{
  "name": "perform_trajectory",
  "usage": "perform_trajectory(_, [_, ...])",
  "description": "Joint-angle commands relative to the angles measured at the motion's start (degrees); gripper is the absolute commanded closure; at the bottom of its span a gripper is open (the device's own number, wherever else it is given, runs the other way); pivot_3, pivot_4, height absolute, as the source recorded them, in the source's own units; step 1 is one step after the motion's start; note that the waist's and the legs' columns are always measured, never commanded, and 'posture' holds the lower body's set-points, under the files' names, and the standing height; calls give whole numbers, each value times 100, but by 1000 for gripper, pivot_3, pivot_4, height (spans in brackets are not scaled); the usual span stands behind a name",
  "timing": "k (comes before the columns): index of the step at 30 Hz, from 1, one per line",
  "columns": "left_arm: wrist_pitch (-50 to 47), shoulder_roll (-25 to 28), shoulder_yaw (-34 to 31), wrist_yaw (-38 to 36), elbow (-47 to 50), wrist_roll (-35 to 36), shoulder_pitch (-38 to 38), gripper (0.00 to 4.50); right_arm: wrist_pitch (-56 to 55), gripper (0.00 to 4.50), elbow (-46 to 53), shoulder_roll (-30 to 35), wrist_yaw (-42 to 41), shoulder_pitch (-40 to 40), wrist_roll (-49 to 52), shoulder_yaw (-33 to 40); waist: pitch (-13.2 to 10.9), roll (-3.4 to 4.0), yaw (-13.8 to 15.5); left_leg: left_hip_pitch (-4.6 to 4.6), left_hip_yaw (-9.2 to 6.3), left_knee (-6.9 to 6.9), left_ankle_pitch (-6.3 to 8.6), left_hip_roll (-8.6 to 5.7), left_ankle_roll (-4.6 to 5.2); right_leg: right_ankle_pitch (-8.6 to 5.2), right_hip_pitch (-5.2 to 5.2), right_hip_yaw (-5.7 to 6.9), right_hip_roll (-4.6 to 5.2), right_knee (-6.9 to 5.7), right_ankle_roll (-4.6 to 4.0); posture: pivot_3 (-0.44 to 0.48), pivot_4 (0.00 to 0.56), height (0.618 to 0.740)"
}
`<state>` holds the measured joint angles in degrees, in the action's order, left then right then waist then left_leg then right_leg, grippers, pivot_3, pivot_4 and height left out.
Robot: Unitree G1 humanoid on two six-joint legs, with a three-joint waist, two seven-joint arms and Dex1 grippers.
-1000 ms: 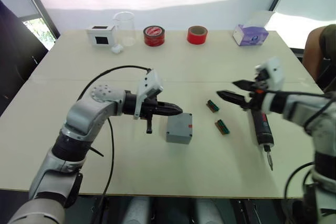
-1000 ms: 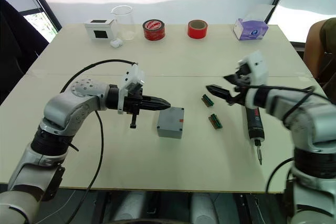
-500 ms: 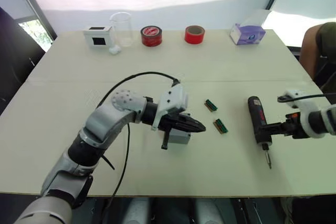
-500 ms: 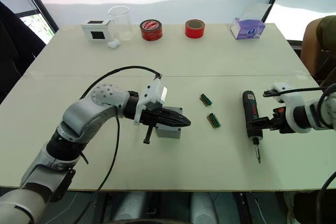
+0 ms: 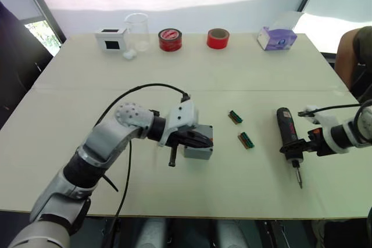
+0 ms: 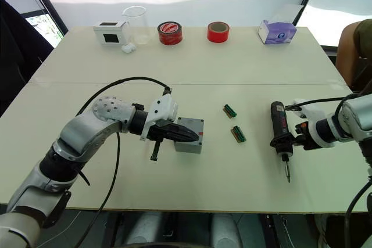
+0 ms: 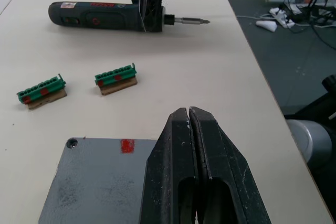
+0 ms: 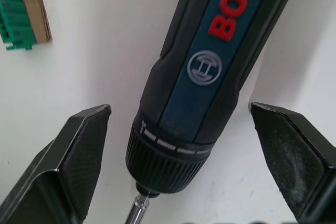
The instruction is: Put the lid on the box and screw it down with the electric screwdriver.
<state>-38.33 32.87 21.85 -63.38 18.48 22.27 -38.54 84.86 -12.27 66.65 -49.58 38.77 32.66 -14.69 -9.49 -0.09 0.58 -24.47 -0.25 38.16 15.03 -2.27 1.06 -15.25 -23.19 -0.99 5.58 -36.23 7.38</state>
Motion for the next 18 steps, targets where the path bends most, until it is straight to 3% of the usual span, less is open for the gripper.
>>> perform_trajectory(1, [25,-40,-20,84,162,-46,-56,4500,-175,1595,-66,-31,-156,90,-209,-184,0,0,3,0,0,0,0,0,0,0,0,1,0,0,0,0,150,740])
perform_trajectory(4, [40,-71,-3,102,149,-67,-37,4500,-211,2696,-19,-84,-241,93,-299,-258,0,-1,6,0,0,1,0,0,0,0,2,0,0,0,0,0,150,740])
perform_trajectory(12, [256,47,-337,193,-306,-155,12,4500,-1099,2733,-335,-79,-323,358,-835,-90,0,-1,-3,1,-2,2,0,0,-1,0,2,2,0,-1,1,0,150,740])
perform_trajectory(16, [310,202,-613,224,-547,-106,85,4500,-2524,2733,-545,-506,-245,747,-818,796,-5,9,-102,2,9,3,-1,-1,-1,3,-5,-6,0,-6,5,0,150,740])
perform_trajectory(18, [210,149,-867,298,-803,55,135,4500,-3330,2733,-400,-1266,333,754,-210,2268,-7,7,-129,-2,8,-4,-3,-1,-5,1,-15,-6,-1,-9,4,0,150,740])
